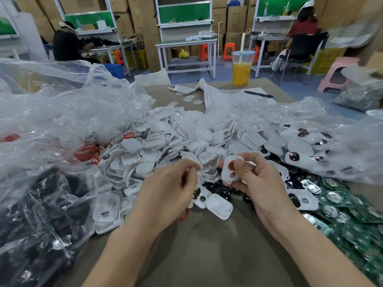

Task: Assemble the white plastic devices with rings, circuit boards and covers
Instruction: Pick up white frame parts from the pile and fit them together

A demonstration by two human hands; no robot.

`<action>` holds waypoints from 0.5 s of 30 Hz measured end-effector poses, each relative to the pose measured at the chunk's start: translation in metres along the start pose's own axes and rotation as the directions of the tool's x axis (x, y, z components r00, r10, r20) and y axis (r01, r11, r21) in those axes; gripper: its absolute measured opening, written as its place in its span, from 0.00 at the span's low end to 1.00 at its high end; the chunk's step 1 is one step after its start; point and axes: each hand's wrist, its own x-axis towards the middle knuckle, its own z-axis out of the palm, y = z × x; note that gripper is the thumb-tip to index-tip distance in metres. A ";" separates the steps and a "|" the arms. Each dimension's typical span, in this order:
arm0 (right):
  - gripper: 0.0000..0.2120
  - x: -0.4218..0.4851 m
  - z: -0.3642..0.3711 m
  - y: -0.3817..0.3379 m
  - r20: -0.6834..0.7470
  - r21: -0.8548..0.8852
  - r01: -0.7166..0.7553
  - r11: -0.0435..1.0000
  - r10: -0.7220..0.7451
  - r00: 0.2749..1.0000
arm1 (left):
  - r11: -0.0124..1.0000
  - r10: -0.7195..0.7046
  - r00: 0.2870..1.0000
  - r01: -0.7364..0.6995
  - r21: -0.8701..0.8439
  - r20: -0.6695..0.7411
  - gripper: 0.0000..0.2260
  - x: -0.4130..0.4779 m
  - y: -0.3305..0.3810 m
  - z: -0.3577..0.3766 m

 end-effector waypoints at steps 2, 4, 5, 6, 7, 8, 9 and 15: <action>0.12 0.000 -0.002 -0.001 -0.019 -0.006 0.000 1.000 -0.001 1.000 | 0.999 0.031 0.994 -0.032 0.004 0.102 0.07 0.001 -0.006 -0.010; 0.09 0.000 -0.004 -0.003 -0.031 0.013 -0.006 1.000 0.007 0.999 | 1.000 0.018 0.992 -0.017 -0.004 0.123 0.07 0.001 -0.012 -0.019; 0.11 0.000 -0.005 -0.004 -0.029 0.031 -0.011 0.999 0.012 0.999 | 1.000 0.004 0.993 -0.002 -0.013 0.118 0.07 0.002 -0.014 -0.023; 0.13 0.000 -0.005 -0.004 -0.018 0.059 -0.019 0.998 0.020 1.000 | 1.000 -0.008 0.993 0.010 -0.021 0.120 0.07 0.002 -0.015 -0.027; 0.14 0.000 -0.004 -0.005 0.000 0.102 -0.031 0.994 0.031 1.000 | 1.000 -0.017 0.991 0.020 -0.022 0.135 0.07 0.002 -0.015 -0.029; 0.12 0.000 -0.004 -0.005 0.024 0.162 -0.049 0.986 0.045 0.999 | 0.999 -0.027 0.986 0.029 -0.014 0.165 0.07 0.001 -0.014 -0.031; 0.09 0.001 -0.003 -0.006 0.051 0.239 -0.074 0.968 0.063 0.997 | 0.999 -0.039 0.977 0.039 0.002 0.210 0.06 0.000 -0.014 -0.033; 0.11 0.003 -0.004 -0.013 0.155 0.497 -0.203 0.843 0.144 0.977 | 0.993 -0.104 0.885 0.066 0.100 0.454 0.08 -0.005 -0.015 -0.036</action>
